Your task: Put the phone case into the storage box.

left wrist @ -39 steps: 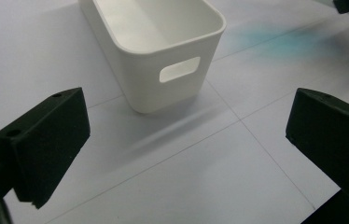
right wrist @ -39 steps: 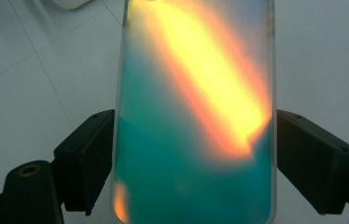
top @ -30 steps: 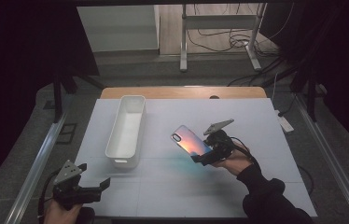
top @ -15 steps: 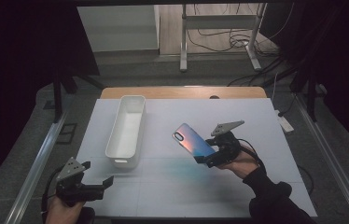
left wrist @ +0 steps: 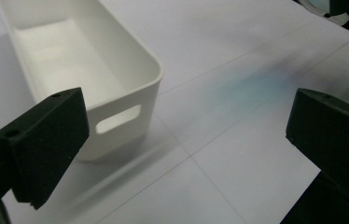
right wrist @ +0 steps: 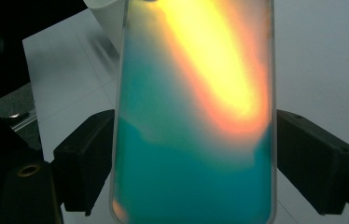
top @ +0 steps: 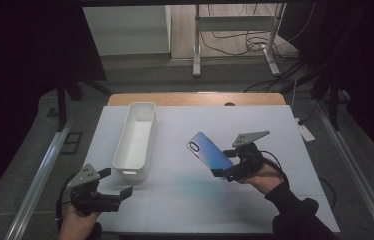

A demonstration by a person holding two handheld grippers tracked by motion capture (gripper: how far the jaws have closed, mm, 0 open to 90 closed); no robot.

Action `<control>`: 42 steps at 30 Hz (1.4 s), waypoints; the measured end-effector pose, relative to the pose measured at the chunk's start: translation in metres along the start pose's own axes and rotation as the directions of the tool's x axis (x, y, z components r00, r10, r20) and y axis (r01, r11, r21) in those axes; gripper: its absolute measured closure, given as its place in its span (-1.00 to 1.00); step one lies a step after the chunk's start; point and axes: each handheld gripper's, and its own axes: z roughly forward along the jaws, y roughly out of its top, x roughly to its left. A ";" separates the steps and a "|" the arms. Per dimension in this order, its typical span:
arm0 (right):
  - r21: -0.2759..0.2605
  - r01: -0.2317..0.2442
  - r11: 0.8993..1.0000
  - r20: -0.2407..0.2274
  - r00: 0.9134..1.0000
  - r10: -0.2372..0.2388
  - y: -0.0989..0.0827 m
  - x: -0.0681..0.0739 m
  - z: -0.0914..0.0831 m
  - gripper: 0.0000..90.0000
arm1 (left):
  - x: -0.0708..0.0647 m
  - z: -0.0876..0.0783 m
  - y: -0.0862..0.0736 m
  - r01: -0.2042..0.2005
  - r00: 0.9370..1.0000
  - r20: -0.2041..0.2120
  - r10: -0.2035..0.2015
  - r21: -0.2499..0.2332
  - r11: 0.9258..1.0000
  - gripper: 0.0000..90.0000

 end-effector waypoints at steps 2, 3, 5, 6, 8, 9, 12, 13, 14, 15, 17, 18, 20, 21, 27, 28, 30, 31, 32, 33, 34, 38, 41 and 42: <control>-0.008 0.002 1.000 -0.008 1.000 -0.002 -0.001 0.001 -0.002 -0.63 | -0.001 0.003 0.002 -0.003 1.000 0.019 0.003 -0.001 1.000 -1.00; -0.008 0.002 1.000 -0.008 1.000 -0.002 -0.001 0.001 -0.002 -0.63 | -0.002 0.004 0.003 -0.006 1.000 0.030 0.006 -0.002 1.000 -1.00; -0.019 0.000 1.000 -0.018 1.000 -0.001 -0.001 0.002 -0.005 -0.63 | -0.003 0.007 0.006 -0.011 0.999 0.047 0.011 -0.006 1.000 -1.00; -0.018 -0.001 1.000 -0.019 1.000 0.000 -0.002 0.003 -0.006 -0.63 | -0.004 0.009 0.009 -0.014 0.998 0.064 0.015 -0.013 1.000 -1.00; -0.025 0.002 1.000 -0.023 1.000 -0.002 -0.002 0.004 -0.007 -0.63 | -0.005 0.011 0.010 -0.018 0.997 0.072 0.019 -0.017 1.000 -1.00; -0.025 0.002 1.000 -0.023 1.000 -0.002 -0.002 0.004 -0.007 -0.63 | -0.006 0.012 0.013 -0.022 0.996 0.088 0.024 -0.022 1.000 -1.00; -0.029 0.002 1.000 -0.024 1.000 -0.003 -0.003 0.005 -0.009 -0.63 | -0.009 0.015 0.018 -0.038 0.993 0.114 0.040 -0.026 0.999 -1.00; -0.030 0.006 1.000 -0.023 1.000 -0.007 -0.003 0.006 -0.010 -0.63 | -0.009 0.017 0.019 -0.042 0.991 0.124 0.045 -0.025 0.999 -1.00; -0.033 0.008 0.999 -0.025 1.000 -0.009 -0.003 0.006 -0.011 -0.63 | -0.010 0.018 0.020 -0.048 0.990 0.131 0.051 -0.024 0.999 -1.00; -0.036 0.010 0.999 -0.026 1.000 -0.011 -0.004 0.007 -0.011 -0.63 | -0.011 0.020 0.022 -0.054 0.989 0.140 0.057 -0.022 0.998 -1.00; -0.039 0.013 0.999 -0.028 1.000 -0.014 -0.004 0.008 -0.013 -0.63 | -0.014 0.023 0.025 -0.066 0.985 0.155 0.068 -0.019 0.998 -1.00; -0.039 0.013 0.999 -0.028 1.000 -0.014 -0.004 0.008 -0.013 -0.63 | -0.014 0.023 0.025 -0.066 0.985 0.155 0.068 -0.019 0.998 -1.00; -0.045 0.014 0.999 -0.033 0.999 -0.016 -0.005 0.010 -0.014 -0.63 | -0.016 0.027 0.029 -0.074 0.981 0.176 0.076 -0.019 0.997 -1.00; -0.047 0.017 0.999 -0.034 0.999 -0.019 -0.005 0.010 -0.014 -0.63 | -0.017 0.028 0.031 -0.076 0.979 0.186 0.079 -0.023 0.997 -1.00; -0.056 0.020 0.998 -0.043 0.999 -0.022 -0.007 0.012 -0.017 -0.63 | -0.024 0.035 0.042 -0.099 0.965 0.242 0.105 -0.034 0.994 -1.00; -0.056 0.023 0.998 -0.045 0.999 -0.026 -0.007 0.013 -0.018 -0.63 | -0.026 0.037 0.044 -0.104 0.961 0.254 0.110 -0.036 0.994 -1.00; -0.060 0.027 0.998 -0.049 0.998 -0.030 -0.007 0.014 -0.019 -0.63 | -0.029 0.041 0.047 -0.115 0.955 0.272 0.121 -0.039 0.993 -1.00; -0.062 0.028 0.998 -0.050 0.998 -0.031 -0.007 0.015 -0.019 -0.63 | -0.031 0.043 0.050 -0.123 0.951 0.281 0.129 -0.039 0.992 -1.00; -0.062 0.029 0.998 -0.052 0.998 -0.033 -0.008 0.015 -0.020 -0.63 | -0.033 0.045 0.051 -0.128 0.948 0.289 0.134 -0.039 0.991 -1.00; -0.065 0.028 0.997 -0.053 0.998 -0.032 -0.008 0.016 -0.020 -0.63 | -0.034 0.047 0.053 -0.132 0.945 0.296 0.138 -0.038 0.990 -1.00; -0.067 0.029 0.997 -0.056 0.998 -0.033 -0.008 0.016 -0.020 -0.63 | -0.036 0.049 0.055 -0.137 0.941 0.309 0.142 -0.038 0.990 -1.00; -0.068 0.030 0.997 -0.062 0.998 -0.034 -0.009 0.018 -0.022 -0.63 | -0.040 0.055 0.059 -0.136 0.930 0.338 0.142 -0.044 0.990 -1.00; -0.074 0.032 0.997 -0.070 0.997 -0.037 -0.009 0.019 -0.022 -0.63 | -0.043 0.061 0.063 -0.145 0.920 0.361 0.151 -0.045 0.988 -1.00; -0.074 0.032 0.997 -0.073 0.997 -0.038 -0.009 0.019 -0.022 -0.63 | -0.045 0.062 0.064 -0.147 0.917 0.367 0.153 -0.045 0.988 -1.00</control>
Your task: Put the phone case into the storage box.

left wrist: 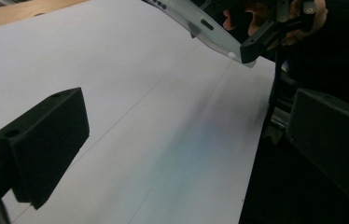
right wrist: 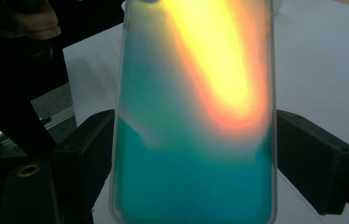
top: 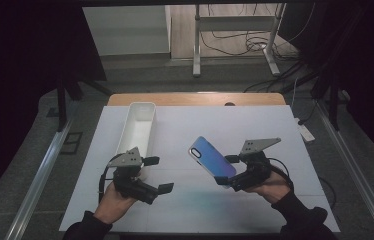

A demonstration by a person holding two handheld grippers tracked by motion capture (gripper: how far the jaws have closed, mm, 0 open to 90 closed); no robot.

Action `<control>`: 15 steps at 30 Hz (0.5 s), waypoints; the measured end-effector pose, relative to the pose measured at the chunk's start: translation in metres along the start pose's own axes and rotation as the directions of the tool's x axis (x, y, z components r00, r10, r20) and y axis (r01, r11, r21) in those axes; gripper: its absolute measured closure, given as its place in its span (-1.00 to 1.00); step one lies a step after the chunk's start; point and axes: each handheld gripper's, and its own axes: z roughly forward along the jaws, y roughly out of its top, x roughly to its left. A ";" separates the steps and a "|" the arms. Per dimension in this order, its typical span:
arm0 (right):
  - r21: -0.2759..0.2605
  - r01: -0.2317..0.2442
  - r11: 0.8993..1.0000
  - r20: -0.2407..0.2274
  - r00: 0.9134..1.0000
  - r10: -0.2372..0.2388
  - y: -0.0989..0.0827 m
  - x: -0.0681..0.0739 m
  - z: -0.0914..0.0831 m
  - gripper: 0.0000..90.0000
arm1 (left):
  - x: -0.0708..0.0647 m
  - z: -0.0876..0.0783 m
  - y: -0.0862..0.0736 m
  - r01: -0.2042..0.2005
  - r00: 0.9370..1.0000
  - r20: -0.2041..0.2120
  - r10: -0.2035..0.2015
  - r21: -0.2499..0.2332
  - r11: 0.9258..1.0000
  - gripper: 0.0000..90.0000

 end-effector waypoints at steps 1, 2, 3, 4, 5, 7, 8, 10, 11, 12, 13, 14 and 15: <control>-0.002 0.002 1.000 -0.002 1.000 -0.002 0.000 0.000 0.000 -0.63 | 0.000 0.002 0.001 -0.004 1.000 0.005 0.004 0.002 1.000 -1.00; -0.003 0.003 1.000 -0.005 1.000 -0.003 0.000 0.001 0.000 -0.63 | 0.000 0.004 0.002 -0.007 1.000 0.011 0.007 0.003 1.000 -1.00; -0.004 0.004 1.000 -0.007 1.000 -0.004 0.000 0.001 0.000 -0.63 | -0.001 0.006 0.003 -0.009 1.000 0.017 0.009 0.003 1.000 -1.00; -0.006 0.004 1.000 -0.009 1.000 -0.005 0.000 0.002 0.000 -0.63 | -0.001 0.008 0.005 -0.015 1.000 0.023 0.015 0.005 1.000 -1.00; -0.006 0.007 1.000 -0.013 1.000 -0.008 0.001 0.003 0.000 -0.63 | -0.001 0.010 0.007 -0.019 0.999 0.029 0.018 0.006 1.000 -1.00; -0.008 0.011 1.000 -0.021 1.000 -0.011 0.001 0.004 0.000 -0.63 | -0.002 0.014 0.009 -0.026 0.999 0.039 0.025 0.008 1.000 -1.00; -0.010 0.011 1.000 -0.023 1.000 -0.011 0.001 0.005 0.001 -0.63 | -0.002 0.015 0.010 -0.028 0.999 0.045 0.028 0.009 1.000 -1.00; -0.010 0.018 1.000 -0.026 1.000 -0.018 0.001 0.005 0.001 -0.63 | -0.003 0.019 0.013 -0.034 0.998 0.059 0.033 0.012 0.999 -1.00; -0.013 0.019 1.000 -0.029 0.999 -0.019 0.001 0.006 0.001 -0.63 | -0.003 0.019 0.013 -0.034 0.998 0.059 0.033 0.012 0.999 -1.00; -0.014 0.020 1.000 -0.031 0.999 -0.020 0.001 0.006 0.001 -0.63 | -0.003 0.021 0.014 -0.035 0.997 0.068 0.034 0.015 0.999 -1.00; -0.015 0.022 1.000 -0.032 0.999 -0.022 0.001 0.006 0.001 -0.63 | -0.003 0.024 0.015 -0.037 0.996 0.082 0.036 0.018 0.999 -1.00; -0.015 0.022 1.000 -0.032 0.999 -0.022 0.001 0.006 0.001 -0.63 | -0.003 0.024 0.015 -0.037 0.996 0.082 0.036 0.018 0.999 -1.00; -0.017 0.024 1.000 -0.034 0.999 -0.025 0.002 0.007 0.001 -0.63 | -0.004 0.026 0.016 -0.038 0.996 0.086 0.036 0.017 0.999 -1.00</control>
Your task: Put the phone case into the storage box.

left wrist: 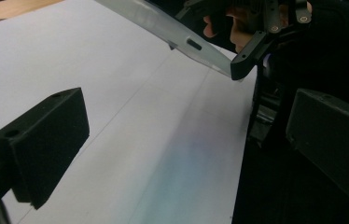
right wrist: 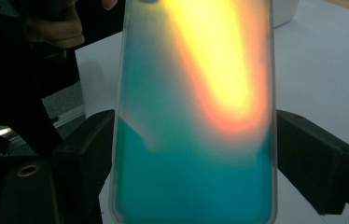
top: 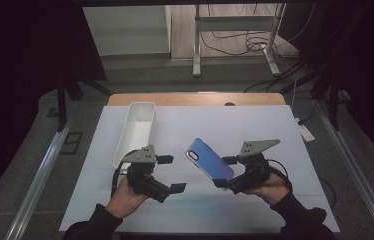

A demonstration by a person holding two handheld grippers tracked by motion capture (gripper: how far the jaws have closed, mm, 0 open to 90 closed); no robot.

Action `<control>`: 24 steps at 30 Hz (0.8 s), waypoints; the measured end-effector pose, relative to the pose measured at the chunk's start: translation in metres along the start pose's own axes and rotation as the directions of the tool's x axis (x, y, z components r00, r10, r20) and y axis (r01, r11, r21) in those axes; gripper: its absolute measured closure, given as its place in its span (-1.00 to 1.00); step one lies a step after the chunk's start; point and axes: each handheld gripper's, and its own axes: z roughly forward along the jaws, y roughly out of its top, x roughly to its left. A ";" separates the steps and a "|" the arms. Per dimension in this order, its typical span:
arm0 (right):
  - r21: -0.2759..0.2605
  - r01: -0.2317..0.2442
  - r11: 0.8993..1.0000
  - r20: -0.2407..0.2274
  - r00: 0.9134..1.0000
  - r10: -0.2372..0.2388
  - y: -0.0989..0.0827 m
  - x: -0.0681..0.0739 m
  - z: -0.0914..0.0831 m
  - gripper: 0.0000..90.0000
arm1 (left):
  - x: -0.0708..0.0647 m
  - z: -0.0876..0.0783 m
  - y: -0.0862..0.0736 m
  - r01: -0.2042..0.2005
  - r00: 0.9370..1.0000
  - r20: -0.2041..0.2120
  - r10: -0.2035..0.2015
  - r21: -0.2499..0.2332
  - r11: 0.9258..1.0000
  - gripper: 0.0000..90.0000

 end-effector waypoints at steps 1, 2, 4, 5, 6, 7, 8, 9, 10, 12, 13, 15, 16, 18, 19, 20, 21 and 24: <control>-0.003 0.005 1.000 -0.003 1.000 -0.005 0.000 0.001 0.000 -0.63 | 0.000 0.002 0.001 -0.003 1.000 0.009 0.003 0.004 1.000 -1.00; -0.002 0.007 1.000 -0.001 1.000 -0.007 0.001 0.001 0.000 -0.63 | 0.000 0.004 0.002 -0.003 1.000 0.014 0.003 0.004 1.000 -1.00; -0.005 0.009 1.000 -0.006 1.000 -0.009 0.001 0.001 0.000 -0.63 | 0.000 0.005 0.003 -0.007 1.000 0.017 0.007 0.007 1.000 -1.00; -0.007 0.011 1.000 -0.010 1.000 -0.011 0.001 0.002 0.001 -0.63 | 0.000 0.007 0.004 -0.009 1.000 0.021 0.009 0.010 1.000 -1.00; -0.008 0.014 1.000 -0.010 1.000 -0.014 0.001 0.003 0.001 -0.63 | 0.000 0.008 0.005 -0.009 1.000 0.025 0.009 0.010 1.000 -1.00; -0.009 0.017 1.000 -0.015 1.000 -0.017 0.001 0.003 0.001 -0.63 | 0.000 0.009 0.005 -0.012 1.000 0.028 0.012 0.011 1.000 -1.00; -0.008 0.021 1.000 -0.016 1.000 -0.021 0.002 0.004 0.001 -0.63 | 0.000 0.011 0.006 -0.014 0.999 0.032 0.013 0.014 1.000 -1.00; -0.011 0.021 1.000 -0.019 1.000 -0.022 0.002 0.004 0.001 -0.63 | 0.000 0.012 0.006 -0.014 0.999 0.034 0.013 0.015 1.000 -1.00; -0.011 0.023 1.000 -0.019 1.000 -0.023 0.002 0.004 0.002 -0.63 | 0.000 0.013 0.007 -0.015 0.999 0.036 0.015 0.016 1.000 -1.00; -0.013 0.026 1.000 -0.022 0.999 -0.027 0.003 0.005 0.002 -0.63 | 0.001 0.015 0.008 -0.014 0.999 0.041 0.014 0.020 1.000 -1.00; -0.012 0.028 1.000 -0.022 0.999 -0.028 0.003 0.006 0.003 -0.63 | 0.001 0.017 0.009 -0.016 0.999 0.044 0.015 0.022 1.000 -1.00; -0.011 0.031 0.999 -0.028 0.999 -0.031 0.003 0.007 0.004 -0.63 | 0.001 0.019 0.010 -0.018 0.999 0.048 0.016 0.024 1.000 -1.00; -0.008 0.032 0.999 -0.028 0.999 -0.032 0.004 0.007 0.004 -0.63 | 0.001 0.020 0.011 -0.019 0.999 0.050 0.018 0.026 0.999 -1.00; -0.008 0.032 0.999 -0.030 0.999 -0.032 0.004 0.008 0.005 -0.63 | 0.001 0.021 0.012 -0.022 0.998 0.053 0.021 0.028 0.999 -1.00; -0.008 0.034 0.999 -0.033 0.999 -0.034 0.004 0.008 0.005 -0.63 | 0.000 0.023 0.013 -0.021 0.998 0.059 0.019 0.032 0.999 -1.00; -0.008 0.034 0.999 -0.034 0.999 -0.034 0.004 0.009 0.006 -0.63 | 0.000 0.024 0.013 -0.026 0.998 0.059 0.023 0.037 0.999 -1.00; -0.010 0.034 0.999 -0.037 0.999 -0.034 0.004 0.009 0.006 -0.63 | 0.000 0.025 0.014 -0.027 0.998 0.059 0.025 0.042 0.999 -1.00; -0.013 0.035 0.999 -0.046 0.998 -0.036 0.005 0.010 0.006 -0.63 | 0.000 0.028 0.016 -0.037 0.996 0.080 0.033 0.044 0.998 -1.00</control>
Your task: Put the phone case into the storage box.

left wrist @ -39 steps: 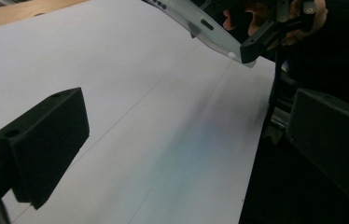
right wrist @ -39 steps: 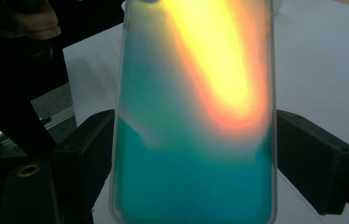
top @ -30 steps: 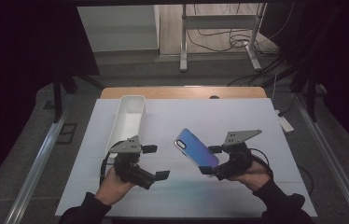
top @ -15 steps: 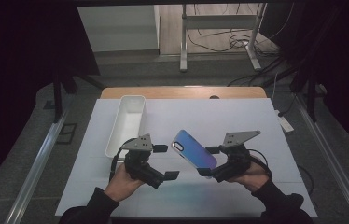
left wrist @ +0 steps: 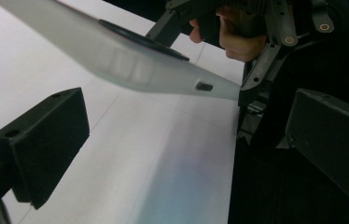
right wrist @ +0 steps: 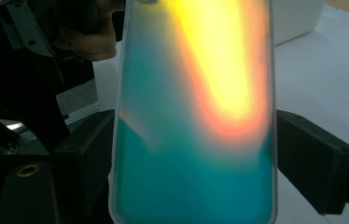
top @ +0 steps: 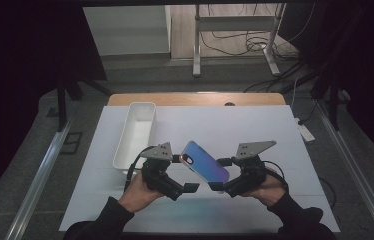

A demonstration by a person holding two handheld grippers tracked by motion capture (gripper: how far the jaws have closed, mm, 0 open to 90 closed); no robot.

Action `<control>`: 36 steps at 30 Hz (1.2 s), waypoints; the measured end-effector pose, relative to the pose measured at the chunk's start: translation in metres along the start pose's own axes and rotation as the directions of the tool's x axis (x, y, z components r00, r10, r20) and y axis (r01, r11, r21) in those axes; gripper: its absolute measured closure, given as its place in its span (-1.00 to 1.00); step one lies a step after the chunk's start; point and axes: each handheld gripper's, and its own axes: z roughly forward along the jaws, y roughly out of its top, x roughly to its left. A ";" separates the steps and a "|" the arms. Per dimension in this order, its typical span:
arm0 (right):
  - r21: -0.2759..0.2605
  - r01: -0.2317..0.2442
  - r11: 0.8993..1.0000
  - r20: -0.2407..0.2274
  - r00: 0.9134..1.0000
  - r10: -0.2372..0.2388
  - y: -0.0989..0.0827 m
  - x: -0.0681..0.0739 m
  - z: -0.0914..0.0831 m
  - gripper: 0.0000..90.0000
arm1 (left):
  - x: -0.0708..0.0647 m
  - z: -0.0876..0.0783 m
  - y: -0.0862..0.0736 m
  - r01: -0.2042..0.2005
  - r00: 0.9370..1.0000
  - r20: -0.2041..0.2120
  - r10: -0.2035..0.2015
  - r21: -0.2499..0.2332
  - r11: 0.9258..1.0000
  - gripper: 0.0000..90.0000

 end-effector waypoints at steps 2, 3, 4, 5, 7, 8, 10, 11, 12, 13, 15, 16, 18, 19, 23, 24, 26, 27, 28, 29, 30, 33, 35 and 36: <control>0.001 0.001 1.000 -0.002 1.000 -0.001 0.000 0.000 0.000 -0.63 | 0.000 0.000 0.001 -0.002 1.000 0.014 0.002 0.000 1.000 -1.00; 0.001 0.001 1.000 -0.002 1.000 -0.001 0.000 0.000 0.000 -0.63 | 0.000 0.000 0.001 -0.002 1.000 0.014 0.002 0.000 1.000 -0.99; -0.001 0.001 1.000 -0.004 1.000 -0.001 0.000 0.001 0.000 -0.63 | 0.001 0.000 0.001 -0.003 1.000 0.019 0.003 -0.003 1.000 -0.99; -0.001 0.001 1.000 -0.007 1.000 -0.001 0.000 0.001 0.000 -0.63 | 0.001 0.000 0.001 -0.003 1.000 0.020 0.003 -0.005 1.000 -0.97; 0.001 0.003 1.000 -0.006 1.000 -0.003 0.000 0.001 0.000 -0.63 | 0.002 -0.002 0.001 0.002 1.000 0.030 -0.002 -0.008 1.000 -0.89; 0.001 0.004 1.000 -0.006 1.000 -0.004 0.000 0.001 0.000 -0.63 | 0.001 -0.003 0.001 0.004 0.999 0.034 -0.003 -0.007 1.000 -0.83; 0.001 0.005 1.000 -0.006 1.000 -0.005 0.000 0.001 0.000 -0.63 | 0.001 -0.005 0.001 0.004 0.999 0.048 -0.004 -0.011 1.000 -0.70; -0.001 0.006 1.000 -0.010 1.000 -0.006 0.000 0.001 0.000 -0.63 | 0.001 -0.006 0.001 0.006 0.998 0.058 -0.005 -0.014 1.000 -0.63; 0.001 0.008 1.000 -0.011 1.000 -0.008 0.000 0.001 0.000 -0.63 | 0.001 -0.007 0.001 0.008 0.998 0.065 -0.007 -0.018 1.000 -0.54; 0.001 0.009 1.000 -0.013 1.000 -0.009 0.000 0.001 0.000 -0.63 | 0.002 -0.008 0.001 0.013 0.997 0.078 -0.012 -0.023 1.000 -0.48; 0.000 0.012 1.000 -0.021 1.000 -0.012 0.000 0.002 0.001 -0.63 | 0.003 -0.009 0.000 0.012 0.996 0.089 -0.010 -0.022 1.000 -0.29; 0.000 0.013 1.000 -0.024 1.000 -0.013 0.000 0.002 0.001 -0.63 | 0.004 -0.010 0.000 0.015 0.995 0.095 -0.013 -0.021 1.000 -0.20; -0.001 0.014 1.000 -0.027 1.000 -0.014 0.000 0.002 0.001 -0.63 | 0.004 -0.011 -0.001 0.018 0.994 0.106 -0.016 -0.021 1.000 -0.05; -0.002 0.015 1.000 -0.028 1.000 -0.015 0.000 0.002 0.001 -0.63 | 0.005 -0.011 -0.001 0.025 0.993 0.113 -0.022 -0.020 1.000 0.02; -0.005 0.013 1.000 -0.034 0.999 -0.013 0.000 0.002 0.000 -0.63 | 0.006 -0.012 -0.002 0.026 0.991 0.134 -0.024 -0.018 1.000 0.27; -0.004 0.013 1.000 -0.035 0.999 -0.013 0.000 0.002 0.000 -0.63 | 0.006 -0.012 -0.002 0.029 0.990 0.140 -0.026 -0.017 0.999 0.30; -0.003 0.014 1.000 -0.040 0.999 -0.014 0.000 0.002 0.001 -0.63 | 0.007 -0.013 -0.003 0.028 0.988 0.151 -0.025 -0.017 0.999 0.39; -0.002 0.014 1.000 -0.044 0.999 -0.014 0.000 0.002 0.001 -0.63 | 0.007 -0.013 -0.003 0.028 0.987 0.160 -0.025 -0.016 0.999 0.43; -0.001 0.016 1.000 -0.050 0.999 -0.016 0.000 0.002 0.001 -0.63 | 0.007 -0.013 -0.003 0.027 0.986 0.166 -0.024 -0.016 1.000 0.47; 0.000 0.018 1.000 -0.052 0.998 -0.018 0.000 0.002 0.002 -0.63 | 0.007 -0.012 -0.003 0.025 0.985 0.170 -0.022 -0.015 1.000 0.50; 0.001 0.019 1.000 -0.055 0.998 -0.019 0.000 0.002 0.002 -0.63 | 0.007 -0.012 -0.003 0.023 0.984 0.178 -0.021 -0.012 1.000 0.53; 0.005 0.022 1.000 -0.061 0.998 -0.021 0.000 0.003 0.002 -0.63 | 0.007 -0.012 -0.004 0.025 0.981 0.194 -0.022 -0.014 1.000 0.62; 0.000 0.021 1.000 -0.074 0.997 -0.021 0.000 0.003 0.002 -0.63 | 0.008 -0.013 -0.004 0.029 0.977 0.211 -0.024 -0.019 0.999 0.68; -0.001 0.021 1.000 -0.077 0.997 -0.021 0.000 0.003 0.002 -0.63 | 0.008 -0.013 -0.004 0.030 0.975 0.222 -0.025 -0.019 0.999 0.70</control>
